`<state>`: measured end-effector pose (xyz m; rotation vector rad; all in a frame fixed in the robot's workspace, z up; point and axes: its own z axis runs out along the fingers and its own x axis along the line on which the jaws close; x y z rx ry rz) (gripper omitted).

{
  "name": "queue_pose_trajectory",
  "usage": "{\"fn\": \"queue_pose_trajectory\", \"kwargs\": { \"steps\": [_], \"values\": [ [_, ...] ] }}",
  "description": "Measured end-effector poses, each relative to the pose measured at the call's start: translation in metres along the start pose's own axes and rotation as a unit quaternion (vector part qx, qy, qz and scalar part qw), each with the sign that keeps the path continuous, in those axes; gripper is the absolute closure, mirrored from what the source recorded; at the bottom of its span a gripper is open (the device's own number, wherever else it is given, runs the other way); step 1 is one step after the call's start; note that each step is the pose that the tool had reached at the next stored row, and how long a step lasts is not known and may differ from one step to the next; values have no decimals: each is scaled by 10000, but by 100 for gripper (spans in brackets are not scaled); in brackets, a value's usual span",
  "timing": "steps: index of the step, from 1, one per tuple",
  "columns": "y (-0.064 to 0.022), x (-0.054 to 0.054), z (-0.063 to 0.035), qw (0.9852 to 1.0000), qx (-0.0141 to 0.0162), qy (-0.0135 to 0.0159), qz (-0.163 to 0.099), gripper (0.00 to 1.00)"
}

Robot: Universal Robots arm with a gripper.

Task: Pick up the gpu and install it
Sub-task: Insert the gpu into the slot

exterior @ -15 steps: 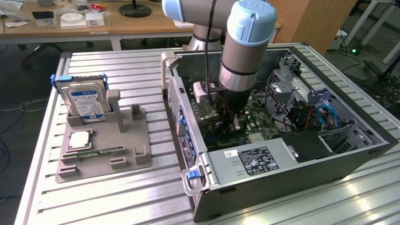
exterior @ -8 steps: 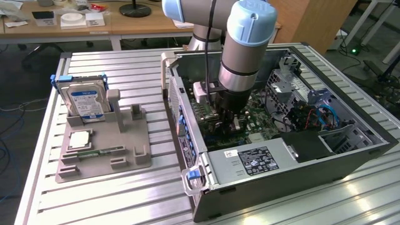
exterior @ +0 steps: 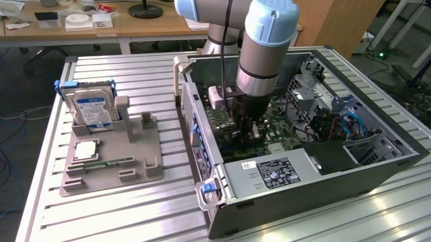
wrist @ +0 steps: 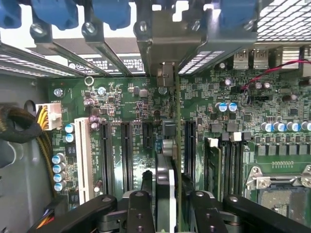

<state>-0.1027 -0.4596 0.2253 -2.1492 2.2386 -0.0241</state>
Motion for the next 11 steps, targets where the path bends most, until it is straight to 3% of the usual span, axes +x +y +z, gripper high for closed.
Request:
{"fn": "queue_pose_trajectory", "kwargs": {
  "steps": [11],
  "values": [
    [-12, -5, -313, 10000, 75, -3, -1, 65]
  ]
}}
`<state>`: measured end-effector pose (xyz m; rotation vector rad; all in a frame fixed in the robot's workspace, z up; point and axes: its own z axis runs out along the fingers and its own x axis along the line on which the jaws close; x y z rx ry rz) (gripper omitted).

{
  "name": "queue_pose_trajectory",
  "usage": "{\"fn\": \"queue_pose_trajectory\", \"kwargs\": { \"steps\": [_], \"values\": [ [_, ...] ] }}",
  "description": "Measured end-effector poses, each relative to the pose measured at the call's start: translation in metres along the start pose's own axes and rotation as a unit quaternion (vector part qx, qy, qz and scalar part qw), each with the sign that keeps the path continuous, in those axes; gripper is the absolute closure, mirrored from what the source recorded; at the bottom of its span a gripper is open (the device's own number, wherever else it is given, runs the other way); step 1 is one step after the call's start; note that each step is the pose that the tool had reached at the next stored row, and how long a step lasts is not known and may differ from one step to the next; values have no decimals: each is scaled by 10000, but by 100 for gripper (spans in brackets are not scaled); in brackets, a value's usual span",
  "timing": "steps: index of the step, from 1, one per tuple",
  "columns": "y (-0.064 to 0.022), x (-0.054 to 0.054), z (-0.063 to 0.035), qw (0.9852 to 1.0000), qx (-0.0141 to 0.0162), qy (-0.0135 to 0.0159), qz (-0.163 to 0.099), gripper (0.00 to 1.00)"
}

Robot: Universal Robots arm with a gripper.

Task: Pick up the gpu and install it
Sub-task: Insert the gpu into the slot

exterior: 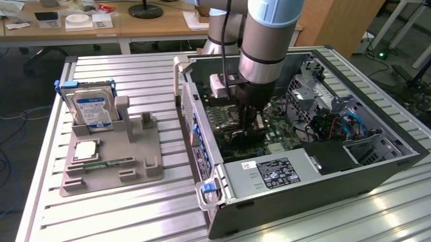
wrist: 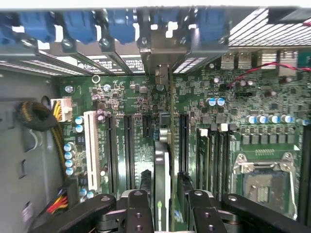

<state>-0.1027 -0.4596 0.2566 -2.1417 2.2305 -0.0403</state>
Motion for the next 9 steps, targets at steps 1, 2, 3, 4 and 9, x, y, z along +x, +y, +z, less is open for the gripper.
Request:
{"fn": "queue_pose_trajectory", "kwargs": {
  "steps": [1, 2, 3, 4, 9],
  "values": [
    [-2, 0, -33, 10000, 6, 0, 0, 65],
    [-3, -1, -62, 10000, 12, -1, 0, 65],
    [-5, -2, -93, 10000, 19, -1, 0, 65],
    [-7, -2, -122, 10000, 26, -2, 0, 65],
    [-7, -3, -135, 10000, 31, -3, -1, 66]
  ]
}}
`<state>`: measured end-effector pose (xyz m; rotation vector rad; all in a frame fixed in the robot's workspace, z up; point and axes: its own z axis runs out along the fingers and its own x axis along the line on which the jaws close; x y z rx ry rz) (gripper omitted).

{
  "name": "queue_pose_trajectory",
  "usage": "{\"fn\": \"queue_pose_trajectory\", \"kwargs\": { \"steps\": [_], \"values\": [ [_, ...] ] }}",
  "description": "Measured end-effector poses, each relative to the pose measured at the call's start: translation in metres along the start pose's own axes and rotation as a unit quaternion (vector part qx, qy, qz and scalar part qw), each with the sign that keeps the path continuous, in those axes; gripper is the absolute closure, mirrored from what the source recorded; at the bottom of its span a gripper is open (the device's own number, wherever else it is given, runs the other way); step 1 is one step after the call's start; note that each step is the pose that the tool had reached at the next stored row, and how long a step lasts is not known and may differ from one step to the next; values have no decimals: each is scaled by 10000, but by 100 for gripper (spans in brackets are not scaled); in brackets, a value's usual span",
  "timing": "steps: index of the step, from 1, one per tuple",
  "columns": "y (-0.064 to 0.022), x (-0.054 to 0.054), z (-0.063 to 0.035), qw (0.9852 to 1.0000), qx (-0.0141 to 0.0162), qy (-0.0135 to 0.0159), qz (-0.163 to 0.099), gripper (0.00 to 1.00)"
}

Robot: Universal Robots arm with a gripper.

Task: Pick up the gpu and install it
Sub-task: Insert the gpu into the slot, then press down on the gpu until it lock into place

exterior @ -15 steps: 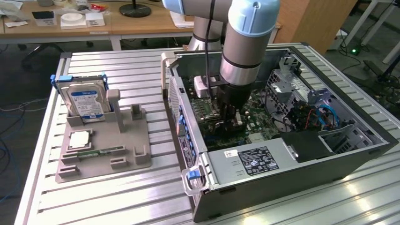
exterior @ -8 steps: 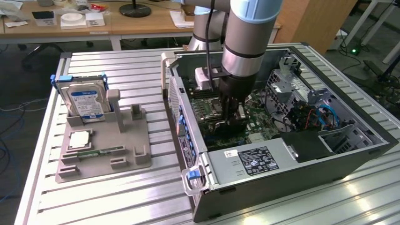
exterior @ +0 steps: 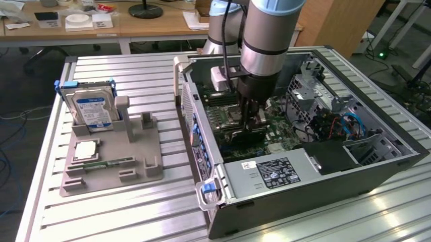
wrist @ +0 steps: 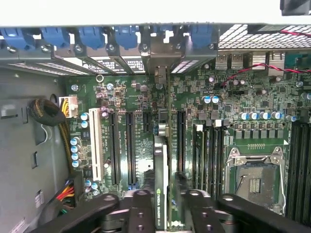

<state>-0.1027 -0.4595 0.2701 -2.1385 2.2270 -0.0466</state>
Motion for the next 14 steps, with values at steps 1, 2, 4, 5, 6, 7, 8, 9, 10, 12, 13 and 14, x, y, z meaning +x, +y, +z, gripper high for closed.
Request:
{"fn": "queue_pose_trajectory", "kwargs": {
  "steps": [1, 2, 4, 5, 6, 7, 8, 9, 10, 12, 13, 14],
  "values": [
    [0, 0, 0, 10000, 0, 0, 0, 73],
    [0, 0, -1, 10000, 0, 1, 0, 79],
    [0, 0, -1, 10000, 0, 1, 0, 84],
    [0, 0, -1, 10000, 0, 1, 0, 90],
    [0, 0, -1, 10000, 0, 1, 0, 89],
    [0, 0, -1, 10000, 0, 1, 0, 89],
    [0, 0, -1, 10000, 0, 1, 0, 89],
    [0, 0, -1, 10000, 0, 1, 0, 89],
    [0, 0, -1, 10000, 0, 1, 0, 89],
    [0, 0, -1, 10000, 0, 1, 0, 89],
    [0, 0, -1, 10000, 0, 1, 0, 89],
    [0, 0, -1, 10000, 0, 1, 0, 89]
  ]
}}
